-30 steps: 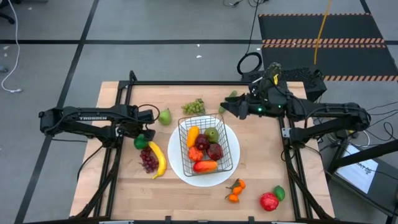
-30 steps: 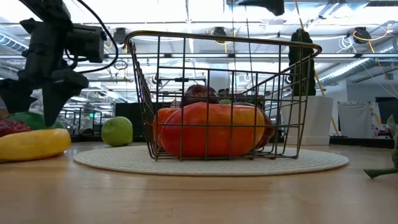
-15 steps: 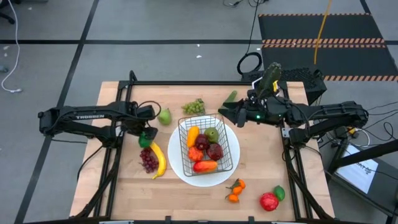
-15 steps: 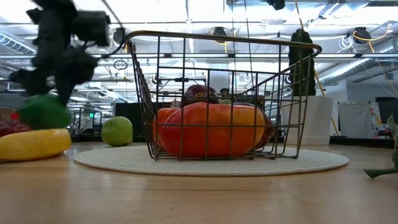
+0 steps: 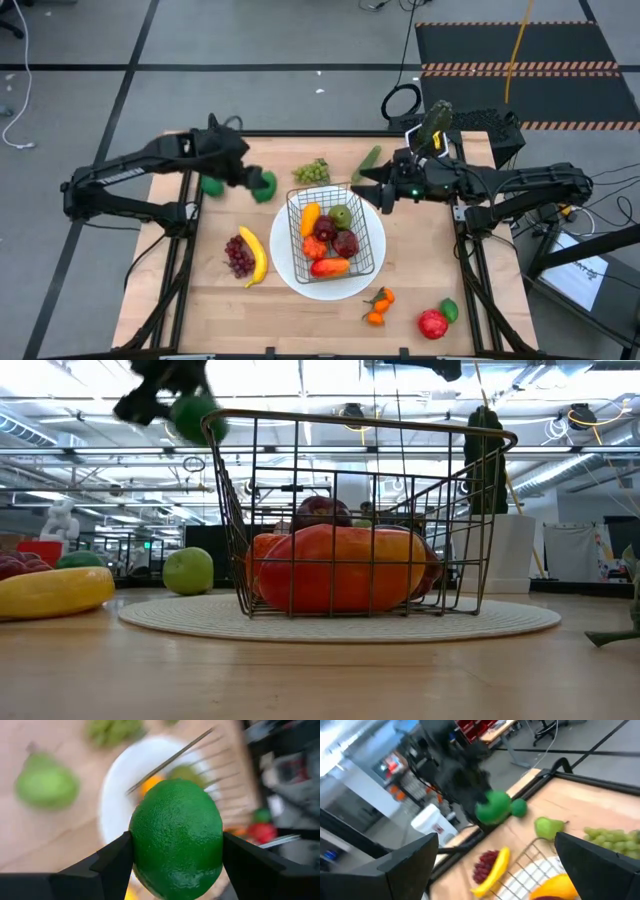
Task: Build produce basket
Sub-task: Put the bottom left green lime into the black wire basket
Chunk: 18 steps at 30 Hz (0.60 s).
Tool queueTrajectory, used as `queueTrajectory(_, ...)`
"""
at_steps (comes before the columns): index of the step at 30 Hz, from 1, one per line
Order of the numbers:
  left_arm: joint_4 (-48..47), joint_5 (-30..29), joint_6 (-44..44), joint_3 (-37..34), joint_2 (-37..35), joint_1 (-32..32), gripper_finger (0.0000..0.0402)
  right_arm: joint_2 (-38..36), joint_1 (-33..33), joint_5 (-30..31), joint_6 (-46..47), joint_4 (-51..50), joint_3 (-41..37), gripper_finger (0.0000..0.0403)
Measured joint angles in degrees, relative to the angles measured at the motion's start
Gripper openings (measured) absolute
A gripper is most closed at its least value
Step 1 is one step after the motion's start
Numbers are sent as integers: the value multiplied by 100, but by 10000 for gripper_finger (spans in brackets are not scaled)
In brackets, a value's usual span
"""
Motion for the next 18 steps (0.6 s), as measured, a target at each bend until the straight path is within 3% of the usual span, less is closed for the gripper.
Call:
queueTrajectory(3, 489, -2, -159, 384, -2, 21, 279, -46, -40, -32, -359, -156, 0, 393)
queueTrajectory(7, 1363, 1, -521, 703, -2, 20, 282, -143, -238, -570, -649, -265, 0, 393)
queueTrajectory(13, 3232, 32, -761, 752, 0, -28, 276, -481, -615, -1698, -779, -691, 0, 393)
queueTrajectory(18, 4587, 32, -463, 752, 58, -139, 281, -840, -787, -2041, -1050, -1058, 0, 393)
